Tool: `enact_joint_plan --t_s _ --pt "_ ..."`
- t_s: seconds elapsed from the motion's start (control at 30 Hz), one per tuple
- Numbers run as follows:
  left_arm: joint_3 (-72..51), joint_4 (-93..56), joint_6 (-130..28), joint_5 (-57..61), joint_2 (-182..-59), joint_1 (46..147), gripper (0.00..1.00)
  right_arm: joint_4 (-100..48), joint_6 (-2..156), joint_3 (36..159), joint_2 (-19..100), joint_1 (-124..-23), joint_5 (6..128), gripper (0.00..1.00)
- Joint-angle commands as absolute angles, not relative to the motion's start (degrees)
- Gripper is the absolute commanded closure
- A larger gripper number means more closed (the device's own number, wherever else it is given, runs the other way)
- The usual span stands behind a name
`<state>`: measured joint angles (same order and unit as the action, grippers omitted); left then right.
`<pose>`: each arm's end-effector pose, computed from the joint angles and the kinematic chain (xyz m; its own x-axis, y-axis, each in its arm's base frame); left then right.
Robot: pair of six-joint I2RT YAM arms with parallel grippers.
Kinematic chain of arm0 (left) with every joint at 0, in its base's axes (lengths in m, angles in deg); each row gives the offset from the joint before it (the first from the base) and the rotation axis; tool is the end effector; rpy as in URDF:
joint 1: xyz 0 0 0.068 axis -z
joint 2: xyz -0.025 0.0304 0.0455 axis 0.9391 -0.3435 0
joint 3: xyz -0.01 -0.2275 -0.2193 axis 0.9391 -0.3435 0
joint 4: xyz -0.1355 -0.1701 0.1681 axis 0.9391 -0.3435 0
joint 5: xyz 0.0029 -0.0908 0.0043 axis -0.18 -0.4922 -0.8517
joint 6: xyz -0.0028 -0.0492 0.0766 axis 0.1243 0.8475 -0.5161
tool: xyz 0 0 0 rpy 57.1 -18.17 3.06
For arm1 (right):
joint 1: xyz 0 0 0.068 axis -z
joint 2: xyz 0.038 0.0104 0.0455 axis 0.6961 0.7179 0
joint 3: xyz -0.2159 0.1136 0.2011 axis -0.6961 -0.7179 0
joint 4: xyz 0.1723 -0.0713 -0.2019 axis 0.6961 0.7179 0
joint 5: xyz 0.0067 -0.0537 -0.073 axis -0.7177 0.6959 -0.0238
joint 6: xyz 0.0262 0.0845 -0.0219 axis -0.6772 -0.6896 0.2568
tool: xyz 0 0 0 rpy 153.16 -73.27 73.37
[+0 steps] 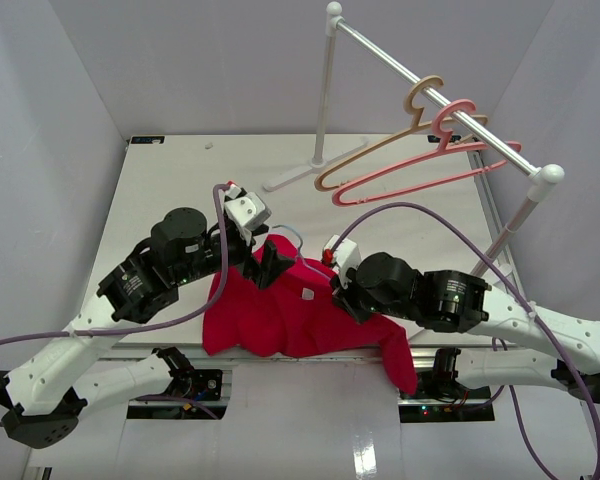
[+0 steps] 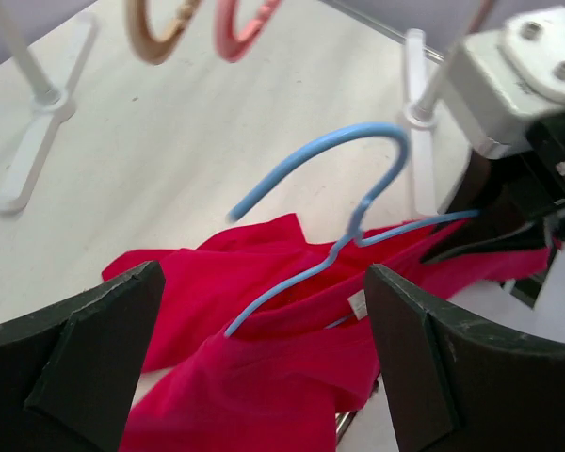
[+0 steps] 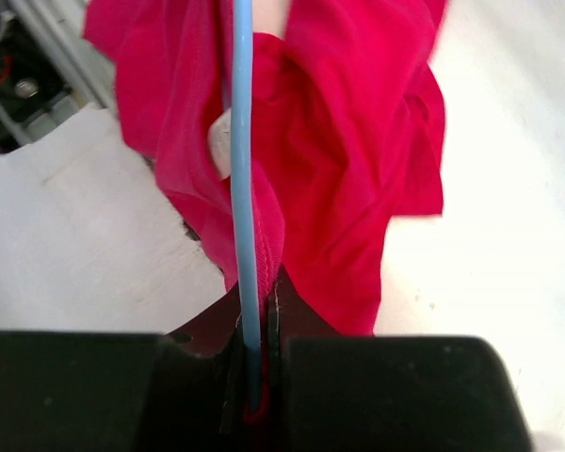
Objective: Place the t-shirt on the hanger
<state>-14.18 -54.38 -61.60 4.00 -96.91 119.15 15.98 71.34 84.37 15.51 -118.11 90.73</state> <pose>0.1291 -0.1630 0.4418 -0.2049 0.2132 -0.9553 0.8157 0.5765 -0.0463 0.0825 0.2082 0.3695 -0.3424 -0.4470 -0.8264 -0.8111 0.5846 0.0198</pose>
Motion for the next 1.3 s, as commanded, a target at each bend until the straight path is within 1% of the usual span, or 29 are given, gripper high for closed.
enact_joint_plan --t_s 0.0,0.07,0.23,0.33,0.43,0.63,0.77,0.87,1.07,1.2,1.27 --pt "-12.5 -55.5 -54.3 17.3 -97.5 119.0 0.02 18.7 59.1 81.9 10.8 -118.3 102.5 0.92" --pt "-13.0 -55.2 -54.1 17.6 -96.3 119.0 0.02 19.7 56.5 80.4 9.2 -118.2 103.3 0.92" --pt "-11.6 -57.9 -54.7 14.5 -94.1 119.0 0.02 30.7 44.1 81.2 4.9 -118.2 111.5 0.92" --pt "-8.9 -60.4 -54.6 14.8 -94.1 119.1 0.02 35.2 38.8 81.9 1.5 -118.2 113.0 0.92" --pt "-9.2 -60.0 -53.7 14.7 -92.6 119.0 0.02 41.1 31.5 82.3 -1.6 -118.2 114.5 0.92" --pt "-10.6 -60.2 -54.5 15.4 -92.6 119.0 0.02 48.6 22.2 85.0 -3.3 -118.3 121.8 0.92" --pt "-10.9 -60.0 -54.4 15.4 -92.3 119.0 0.02 48.6 19.8 85.7 -4.0 -118.2 126.1 0.92" --pt "-11.5 -60.4 -55.0 16.5 -91.9 119.0 0.02 44.0 22.4 85.5 -3.8 -118.2 132.3 0.92" --pt "-11.2 -62.2 -56.0 18.4 -90.2 119.0 0.02 48.6 18.4 91.2 3.5 -118.2 138.1 0.92" --pt "-11.1 -63.4 -57.1 20.7 -88.5 119.1 0.02 45.6 17.8 90.5 3.1 -118.1 140.3 0.92" --pt "-11.2 -64.1 -57.5 21.2 -87.7 119.0 0.02 40.1 21.3 89.3 1.5 -118.2 140.5 0.92"
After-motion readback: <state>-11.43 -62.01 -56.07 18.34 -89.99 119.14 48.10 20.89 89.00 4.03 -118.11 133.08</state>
